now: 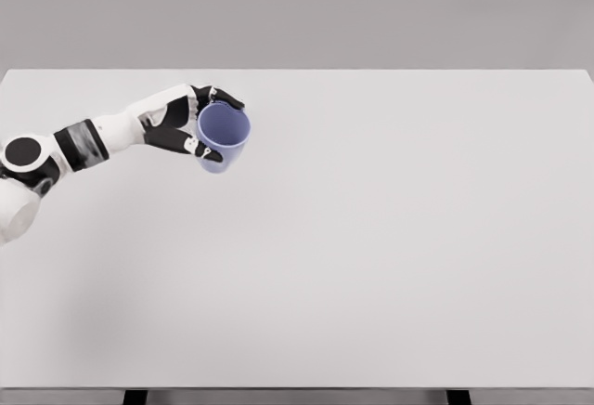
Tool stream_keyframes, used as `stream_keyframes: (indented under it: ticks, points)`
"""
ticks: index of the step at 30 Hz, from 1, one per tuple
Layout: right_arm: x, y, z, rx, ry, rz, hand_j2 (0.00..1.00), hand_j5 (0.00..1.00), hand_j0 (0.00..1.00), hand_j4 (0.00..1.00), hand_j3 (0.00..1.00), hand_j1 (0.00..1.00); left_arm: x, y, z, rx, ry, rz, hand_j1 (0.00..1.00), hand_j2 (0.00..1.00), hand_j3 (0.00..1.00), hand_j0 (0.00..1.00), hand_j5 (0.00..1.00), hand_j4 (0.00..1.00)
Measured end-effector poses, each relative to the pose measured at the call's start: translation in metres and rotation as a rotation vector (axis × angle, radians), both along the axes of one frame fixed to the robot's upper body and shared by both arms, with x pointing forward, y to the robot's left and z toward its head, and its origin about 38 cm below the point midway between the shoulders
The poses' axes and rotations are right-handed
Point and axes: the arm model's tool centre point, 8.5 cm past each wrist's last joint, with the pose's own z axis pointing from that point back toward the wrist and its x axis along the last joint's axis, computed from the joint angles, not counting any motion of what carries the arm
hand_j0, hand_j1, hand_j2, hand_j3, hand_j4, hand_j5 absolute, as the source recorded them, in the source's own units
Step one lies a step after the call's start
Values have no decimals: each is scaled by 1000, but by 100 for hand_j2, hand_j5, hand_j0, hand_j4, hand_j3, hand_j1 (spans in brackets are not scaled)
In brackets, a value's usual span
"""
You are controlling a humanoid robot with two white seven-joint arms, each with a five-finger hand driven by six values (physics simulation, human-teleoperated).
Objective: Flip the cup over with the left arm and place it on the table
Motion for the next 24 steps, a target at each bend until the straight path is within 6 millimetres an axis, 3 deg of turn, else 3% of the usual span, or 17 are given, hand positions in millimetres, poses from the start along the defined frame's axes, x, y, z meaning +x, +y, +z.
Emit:
stream_keyframes:
  ticks: [7, 16, 24]
  points:
    - [0, 0, 0, 0, 0, 0, 100, 100, 100, 100, 100, 100, 5, -20, 5, -84, -24, -7, 68, 68, 68, 68, 68, 68]
    - [0, 0, 0, 0, 0, 0, 100, 100, 100, 100, 100, 100, 3, -36, -1, -62, -43, -40, 77, 77, 77, 77, 77, 77]
    - [0, 0, 0, 0, 0, 0, 100, 100, 100, 100, 100, 100, -2, -49, -3, -16, -133, -98, 95, 95, 95, 95, 95, 95]
